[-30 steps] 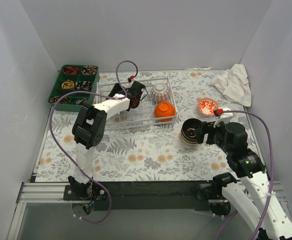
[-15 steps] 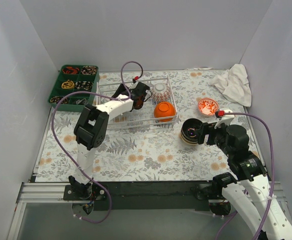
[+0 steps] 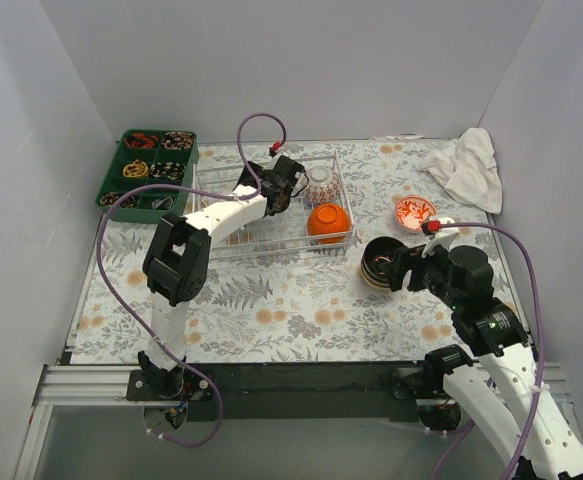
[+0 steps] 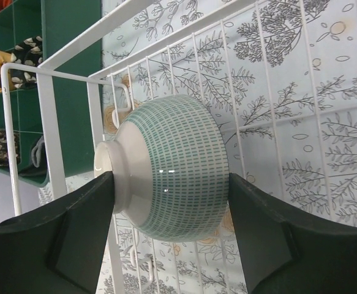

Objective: Unload the bowls from the dish rack

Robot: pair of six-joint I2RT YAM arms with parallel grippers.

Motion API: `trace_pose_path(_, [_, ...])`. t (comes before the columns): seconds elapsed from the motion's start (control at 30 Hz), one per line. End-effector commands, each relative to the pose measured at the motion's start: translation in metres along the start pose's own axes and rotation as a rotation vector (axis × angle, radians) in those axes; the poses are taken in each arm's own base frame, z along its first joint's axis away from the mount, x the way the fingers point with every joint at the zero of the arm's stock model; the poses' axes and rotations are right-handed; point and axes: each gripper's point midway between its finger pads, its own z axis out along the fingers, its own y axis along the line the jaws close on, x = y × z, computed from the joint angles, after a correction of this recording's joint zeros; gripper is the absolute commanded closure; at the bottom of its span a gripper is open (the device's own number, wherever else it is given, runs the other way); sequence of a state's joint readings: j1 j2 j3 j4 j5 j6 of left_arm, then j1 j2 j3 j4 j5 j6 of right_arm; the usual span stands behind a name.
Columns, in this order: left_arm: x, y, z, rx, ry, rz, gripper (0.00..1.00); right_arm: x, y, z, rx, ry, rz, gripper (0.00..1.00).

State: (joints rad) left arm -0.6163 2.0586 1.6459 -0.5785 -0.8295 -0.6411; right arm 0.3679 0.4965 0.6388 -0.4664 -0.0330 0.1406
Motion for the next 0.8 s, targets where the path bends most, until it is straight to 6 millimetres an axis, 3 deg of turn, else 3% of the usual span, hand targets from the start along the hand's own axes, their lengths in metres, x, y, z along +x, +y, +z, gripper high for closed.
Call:
trace_pose_path(0.0, [-0.041, 0.036, -0.035, 0.038, -0.096, -0.196, 0.99, -0.021, 0.021, 0.002, -0.110, -0.043, -0.014, 0.18])
trace_pose_path(0.4, [-0.058, 0.049, -0.055, 0.226, -0.104, -0.488, 1.00, -0.034, 0.068, 0.018, -0.385, -0.044, 0.028, 0.18])
trace_pose_path(0.5, [-0.066, 0.051, -0.065, 0.304, -0.117, -0.583, 1.00, -0.033, 0.081, 0.026, -0.467, -0.054, 0.053, 0.18])
trace_pose_path(0.63, [-0.077, 0.052, -0.085, 0.408, -0.144, -0.685, 1.00, -0.052, 0.097, 0.036, -0.578, -0.140, 0.042, 0.18])
trace_pose_path(0.77, [-0.092, 0.062, -0.112, 0.499, -0.200, -0.788, 1.00, -0.051, 0.106, 0.057, -0.632, -0.117, 0.055, 0.17])
